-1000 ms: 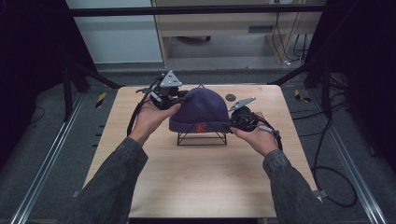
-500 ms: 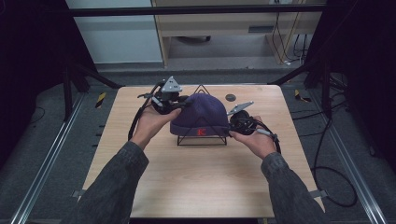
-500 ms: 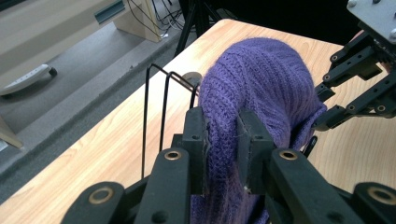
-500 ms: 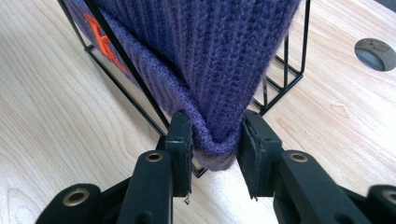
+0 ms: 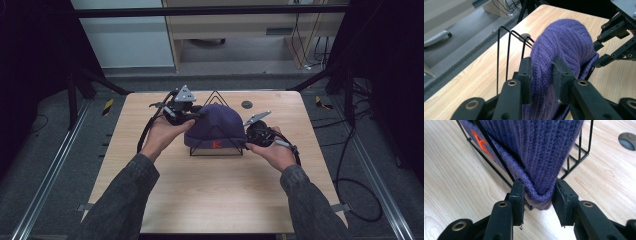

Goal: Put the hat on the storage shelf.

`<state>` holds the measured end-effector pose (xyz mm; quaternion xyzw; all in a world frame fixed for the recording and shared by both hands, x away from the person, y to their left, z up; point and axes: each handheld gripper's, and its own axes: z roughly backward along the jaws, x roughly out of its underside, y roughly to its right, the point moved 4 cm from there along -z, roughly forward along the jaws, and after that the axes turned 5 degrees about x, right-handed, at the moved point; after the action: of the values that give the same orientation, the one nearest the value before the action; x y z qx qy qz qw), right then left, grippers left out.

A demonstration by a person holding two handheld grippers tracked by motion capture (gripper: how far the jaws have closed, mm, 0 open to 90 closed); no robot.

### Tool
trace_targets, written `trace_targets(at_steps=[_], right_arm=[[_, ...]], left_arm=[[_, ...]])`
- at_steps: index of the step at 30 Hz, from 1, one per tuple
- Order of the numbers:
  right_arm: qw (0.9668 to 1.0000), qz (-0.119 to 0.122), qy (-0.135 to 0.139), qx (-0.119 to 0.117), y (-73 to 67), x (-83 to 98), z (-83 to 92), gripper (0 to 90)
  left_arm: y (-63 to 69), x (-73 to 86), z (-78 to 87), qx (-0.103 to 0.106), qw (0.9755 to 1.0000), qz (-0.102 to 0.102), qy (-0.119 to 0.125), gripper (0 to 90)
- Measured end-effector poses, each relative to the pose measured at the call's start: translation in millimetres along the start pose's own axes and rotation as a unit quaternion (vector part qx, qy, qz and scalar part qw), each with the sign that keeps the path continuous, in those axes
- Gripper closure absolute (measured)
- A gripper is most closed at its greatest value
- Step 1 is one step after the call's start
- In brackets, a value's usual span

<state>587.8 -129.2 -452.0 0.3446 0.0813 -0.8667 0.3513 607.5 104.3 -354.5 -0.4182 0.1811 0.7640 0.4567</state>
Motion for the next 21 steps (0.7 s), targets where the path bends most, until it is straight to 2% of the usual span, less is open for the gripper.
trace_targets(at_steps=[2, 4, 6, 9, 16, 21], right_arm=[[1.0, -0.004, -0.002, -0.001, 0.2, 2.7, -0.6, 62.1], [1.0, -0.005, -0.002, -0.003, 0.3, 4.3, -0.9, 61.4], [0.9999, -0.012, -0.005, -0.009, -0.2, 5.4, -2.1, 59.2], [0.9999, -0.013, -0.005, -0.005, 1.2, 5.5, -2.5, 56.7], [0.9999, -0.013, 0.0, 0.002, 4.8, 7.9, 7.6, 55.7], [0.9998, -0.015, 0.009, 0.007, 3.2, 6.2, 13.9, 55.0]], left_arm=[[-0.3, 0.9, 0.0, -0.009, 0.9999, -0.001, 0.006, 70.0], [-1.5, 2.5, 0.8, -0.007, 0.9994, 0.019, 0.027, 71.3], [-3.3, 4.8, 0.6, -0.004, 0.9993, 0.026, 0.026, 71.6], [-4.4, 8.3, 2.3, -0.005, 0.9993, 0.027, 0.024, 71.2], [-3.0, 8.1, 17.5, -0.024, 0.9995, 0.004, 0.021, 67.3], [-3.2, 8.2, 27.6, -0.032, 0.9992, 0.005, 0.022, 61.2]])
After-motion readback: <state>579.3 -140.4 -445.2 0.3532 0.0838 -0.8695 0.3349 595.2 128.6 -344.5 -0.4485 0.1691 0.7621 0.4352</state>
